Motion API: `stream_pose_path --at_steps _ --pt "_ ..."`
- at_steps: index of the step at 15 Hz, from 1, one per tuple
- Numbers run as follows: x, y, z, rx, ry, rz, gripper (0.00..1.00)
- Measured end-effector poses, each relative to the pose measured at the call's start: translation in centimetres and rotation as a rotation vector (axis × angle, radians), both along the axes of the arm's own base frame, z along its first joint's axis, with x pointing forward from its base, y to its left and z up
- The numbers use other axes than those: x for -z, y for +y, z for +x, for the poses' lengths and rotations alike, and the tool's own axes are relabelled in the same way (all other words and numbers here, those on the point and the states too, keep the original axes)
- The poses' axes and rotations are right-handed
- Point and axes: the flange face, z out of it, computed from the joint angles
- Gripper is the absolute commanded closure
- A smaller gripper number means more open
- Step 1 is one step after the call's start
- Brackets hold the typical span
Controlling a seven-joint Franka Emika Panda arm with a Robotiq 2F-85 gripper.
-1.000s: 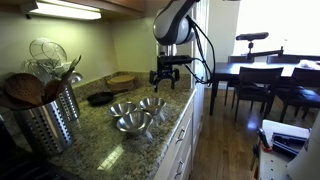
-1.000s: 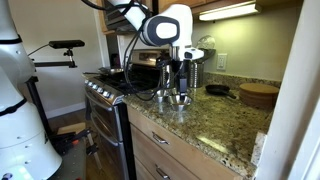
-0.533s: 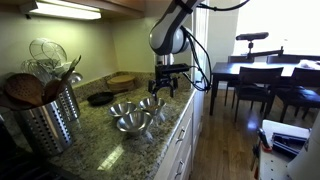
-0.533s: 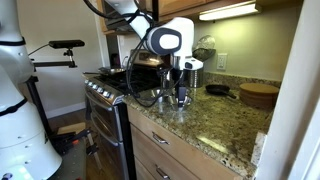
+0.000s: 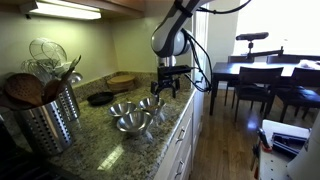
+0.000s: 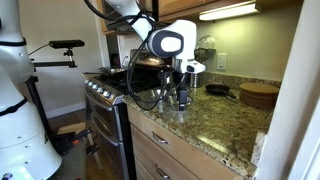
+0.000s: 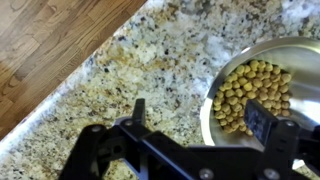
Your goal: Pour the contents of the right bowl into the middle bowl
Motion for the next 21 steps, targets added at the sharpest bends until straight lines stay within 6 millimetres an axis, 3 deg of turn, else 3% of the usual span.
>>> stream_pose_path --at_steps 12,19,20,21 --pt "0.7 -0.1 2.4 0.031 -0.033 0.022 0.0" --pt "1.5 -0.1 2.8 0.03 -0.024 0.022 0.0" --pt "1.7 -0.1 2.8 0.03 -0.021 0.022 0.03" --pt "1.8 -0.1 2.8 0.03 -0.018 0.022 0.26"
